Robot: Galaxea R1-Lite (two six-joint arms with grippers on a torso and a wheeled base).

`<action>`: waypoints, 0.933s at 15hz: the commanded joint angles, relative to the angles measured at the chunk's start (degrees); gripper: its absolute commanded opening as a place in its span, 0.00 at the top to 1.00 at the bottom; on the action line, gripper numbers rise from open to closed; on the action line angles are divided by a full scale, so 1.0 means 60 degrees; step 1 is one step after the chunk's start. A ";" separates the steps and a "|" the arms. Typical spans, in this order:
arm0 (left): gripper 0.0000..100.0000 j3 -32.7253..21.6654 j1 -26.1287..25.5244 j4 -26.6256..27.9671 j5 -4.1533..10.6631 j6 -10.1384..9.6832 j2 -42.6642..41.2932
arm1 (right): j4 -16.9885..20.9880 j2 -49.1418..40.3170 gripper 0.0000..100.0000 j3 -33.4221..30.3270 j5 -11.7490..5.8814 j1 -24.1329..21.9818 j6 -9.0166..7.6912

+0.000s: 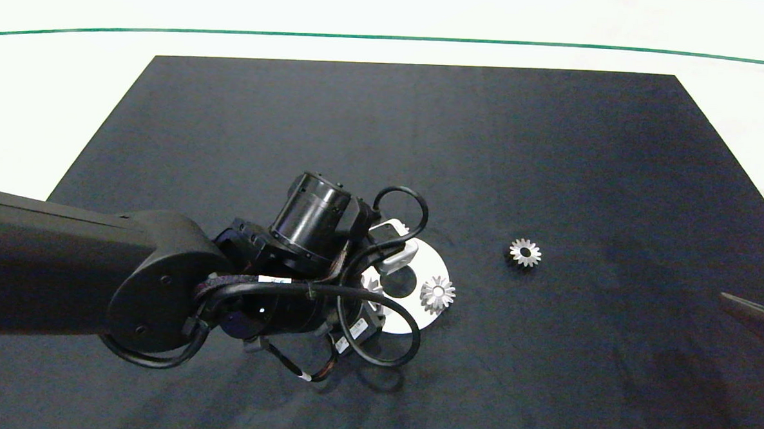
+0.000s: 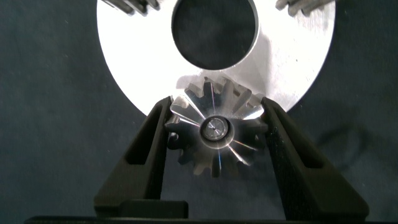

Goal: Remove an incorrectly installed larger gear and replace it with the correct smaller gear

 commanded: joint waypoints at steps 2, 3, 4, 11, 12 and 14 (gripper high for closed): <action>0.75 -0.0139 -0.0339 0.0048 0.0012 -0.0703 0.0036 | -0.0007 -0.0002 0.00 0.0059 0.0005 0.0003 0.0003; 0.75 -0.0198 -0.0397 0.0048 0.0012 -0.0864 0.0036 | -0.0007 -0.0002 0.00 0.0059 0.0005 0.0003 0.0003; 0.75 -0.0227 -0.0397 0.0048 0.0012 -0.0908 0.0051 | -0.0007 -0.0002 0.00 0.0059 0.0005 0.0003 0.0003; 0.75 -0.0564 -0.0514 -0.0025 0.0012 -0.1157 0.0066 | -0.0007 -0.0017 0.00 0.0059 -0.0010 0.0003 0.0003; 0.75 -0.0564 -0.0514 -0.0025 0.0012 -0.1157 0.0051 | -0.0007 -0.0031 0.00 0.0044 -0.0010 0.0003 0.0003; 0.75 -0.0520 -0.0500 -0.0040 0.0012 -0.1113 0.0022 | 0.0008 -0.0061 0.00 0.0044 -0.0010 0.0003 0.0003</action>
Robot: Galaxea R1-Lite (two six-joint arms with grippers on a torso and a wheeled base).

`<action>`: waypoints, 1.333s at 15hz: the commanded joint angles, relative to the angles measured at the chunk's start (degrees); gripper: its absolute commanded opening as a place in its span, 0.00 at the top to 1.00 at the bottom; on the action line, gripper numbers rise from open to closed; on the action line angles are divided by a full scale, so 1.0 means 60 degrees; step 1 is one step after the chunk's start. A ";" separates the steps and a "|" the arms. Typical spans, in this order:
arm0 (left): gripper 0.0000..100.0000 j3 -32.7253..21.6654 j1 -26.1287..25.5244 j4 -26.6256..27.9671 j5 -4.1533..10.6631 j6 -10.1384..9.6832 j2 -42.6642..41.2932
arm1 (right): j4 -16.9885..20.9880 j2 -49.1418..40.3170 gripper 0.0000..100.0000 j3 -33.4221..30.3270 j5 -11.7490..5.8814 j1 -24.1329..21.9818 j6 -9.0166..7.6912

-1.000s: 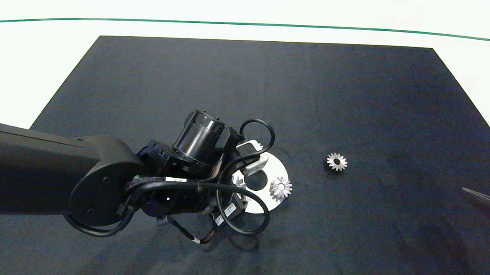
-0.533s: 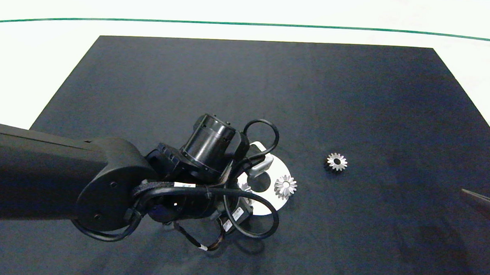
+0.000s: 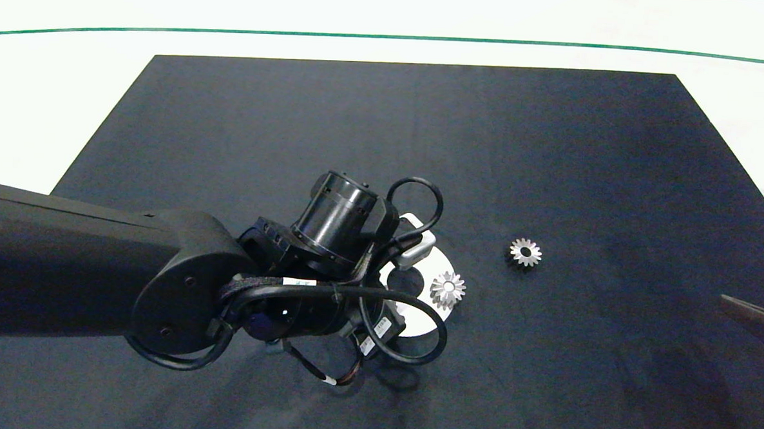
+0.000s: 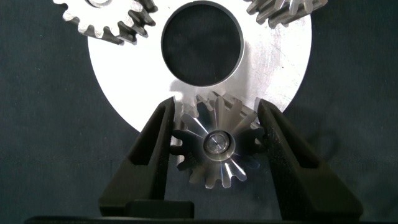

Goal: Remove an incorrectly installed larger gear and replace it with the correct smaller gear

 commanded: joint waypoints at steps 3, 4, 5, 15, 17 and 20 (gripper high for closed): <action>0.75 0.0108 -0.0019 -0.0054 0.0030 0.0089 -0.0084 | 0.0008 -0.0047 0.00 0.0012 -0.0006 0.0003 0.0001; 0.75 0.0108 -0.0019 -0.0054 0.0030 0.0104 -0.0084 | 0.0008 -0.0047 0.00 0.0012 -0.0006 0.0003 0.0001; 0.75 0.0093 -0.0004 -0.0054 0.0030 0.0104 -0.0084 | 0.0008 -0.0047 0.00 0.0012 -0.0006 0.0003 0.0001; 0.85 0.0152 -0.0004 -0.0040 0.0030 0.0074 -0.0055 | 0.0008 -0.0047 0.00 0.0041 -0.0006 0.0003 0.0001; 0.89 0.0152 -0.0004 -0.0040 0.0030 0.0074 -0.0055 | 0.0008 -0.0032 0.00 0.0056 -0.0006 0.0003 0.0001; 0.95 0.0050 -0.0019 -0.0025 0.0030 0.0045 -0.0084 | 0.0008 -0.0047 0.00 0.0056 0.0009 0.0003 0.0001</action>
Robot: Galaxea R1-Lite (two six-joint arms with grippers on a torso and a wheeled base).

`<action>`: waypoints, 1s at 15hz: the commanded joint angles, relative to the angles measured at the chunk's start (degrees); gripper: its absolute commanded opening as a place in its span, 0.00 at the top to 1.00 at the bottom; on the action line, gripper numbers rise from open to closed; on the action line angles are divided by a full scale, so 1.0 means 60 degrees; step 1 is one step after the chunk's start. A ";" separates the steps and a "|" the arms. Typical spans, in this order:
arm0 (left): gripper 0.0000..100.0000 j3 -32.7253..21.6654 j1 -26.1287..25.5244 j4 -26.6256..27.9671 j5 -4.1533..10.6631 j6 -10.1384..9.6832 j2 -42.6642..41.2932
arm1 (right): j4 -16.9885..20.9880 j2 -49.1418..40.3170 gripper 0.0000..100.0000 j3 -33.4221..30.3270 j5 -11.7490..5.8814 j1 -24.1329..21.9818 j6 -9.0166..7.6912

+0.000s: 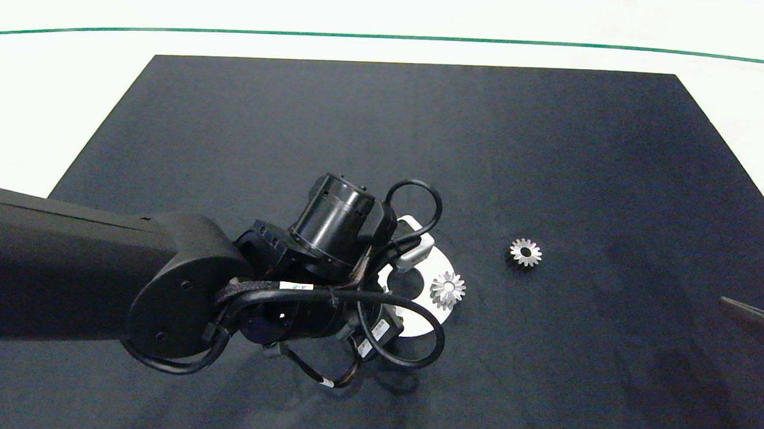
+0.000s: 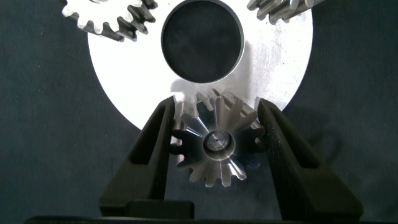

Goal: Remove an incorrectly installed larger gear and replace it with the correct smaller gear

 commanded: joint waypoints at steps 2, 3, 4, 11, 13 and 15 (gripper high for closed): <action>0.96 -0.0158 -0.0015 0.0037 0.0012 -0.0002 -0.0091 | -0.0006 -0.0002 0.00 0.0001 -0.0002 0.0003 0.0001; 0.96 -0.0187 -0.0015 0.0037 0.0012 -0.0002 -0.0121 | -0.0006 -0.0002 0.00 0.0001 -0.0002 0.0003 0.0001; 0.96 -0.0246 -0.0015 0.0125 0.0012 -0.0002 -0.0179 | -0.0006 -0.0002 0.00 0.0001 -0.0002 0.0003 0.0001; 0.96 -0.0348 -0.0117 0.0535 0.0012 -0.0119 -0.0531 | -0.0006 -0.0046 0.00 0.0001 -0.0002 0.0003 0.0001; 0.96 -0.0275 -0.0176 0.0549 0.0027 -0.0119 -0.0663 | -0.0006 -0.0061 0.00 0.0001 -0.0002 0.0003 0.0001; 0.00 -0.0290 -0.0205 0.0623 0.0027 -0.0177 -0.0677 | -0.0006 -0.0061 0.00 0.0001 -0.0017 0.0003 -0.0014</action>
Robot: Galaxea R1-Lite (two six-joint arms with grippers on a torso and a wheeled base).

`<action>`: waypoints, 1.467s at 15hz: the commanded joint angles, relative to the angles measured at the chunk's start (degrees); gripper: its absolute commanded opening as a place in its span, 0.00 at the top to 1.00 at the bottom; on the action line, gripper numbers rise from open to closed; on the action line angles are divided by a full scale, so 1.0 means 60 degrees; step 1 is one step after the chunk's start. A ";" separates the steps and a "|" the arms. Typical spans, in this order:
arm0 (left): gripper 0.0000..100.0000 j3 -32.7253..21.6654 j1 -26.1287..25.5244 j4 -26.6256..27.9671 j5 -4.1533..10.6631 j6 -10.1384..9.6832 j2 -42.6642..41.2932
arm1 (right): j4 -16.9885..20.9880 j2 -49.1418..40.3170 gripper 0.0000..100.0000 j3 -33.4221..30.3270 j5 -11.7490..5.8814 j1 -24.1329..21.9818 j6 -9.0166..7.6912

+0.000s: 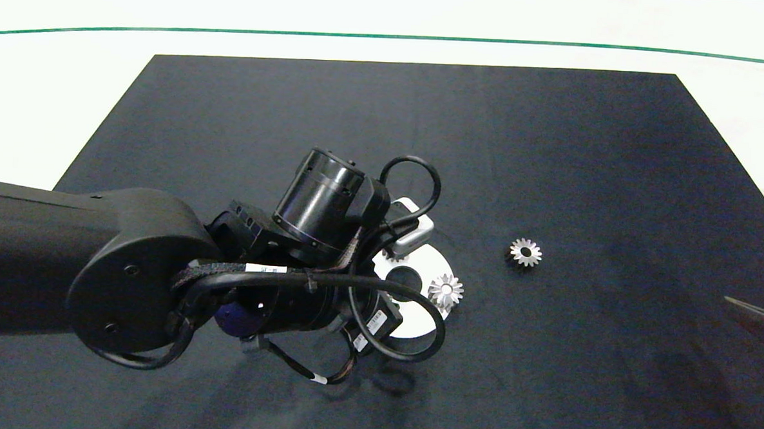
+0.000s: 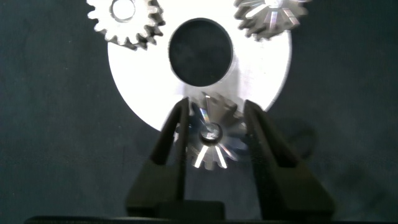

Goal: Remove an incorrectly installed larger gear and replace it with the correct smaller gear

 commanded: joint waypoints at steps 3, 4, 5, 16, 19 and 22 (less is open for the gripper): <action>0.00 0.0001 0.0003 0.0399 0.0012 -0.0113 -0.0268 | -0.0006 -0.0004 0.00 0.0012 0.0002 0.0003 -0.0014; 0.00 0.0016 0.0003 0.0501 0.0012 -0.0128 -0.0312 | -0.0006 -0.0004 0.00 0.0012 0.0002 0.0003 -0.0014; 0.00 0.0001 0.0003 0.0589 0.0012 -0.0157 -0.0341 | -0.0006 -0.0004 0.00 0.0012 -0.0013 0.0003 -0.0014; 0.00 0.0045 0.0222 0.0062 0.0027 -0.0230 0.0304 | -0.0006 -0.0136 0.00 0.0129 0.0002 0.0003 -0.0014; 0.00 0.0162 0.0384 0.0003 0.0071 -0.0142 0.0348 | -0.0006 -0.0136 0.00 0.0129 0.0002 0.0003 0.0001; 0.00 0.0338 0.0398 -0.0011 0.0100 -0.0054 0.0289 | -0.0006 -0.0136 0.00 0.0129 0.0002 0.0003 0.0001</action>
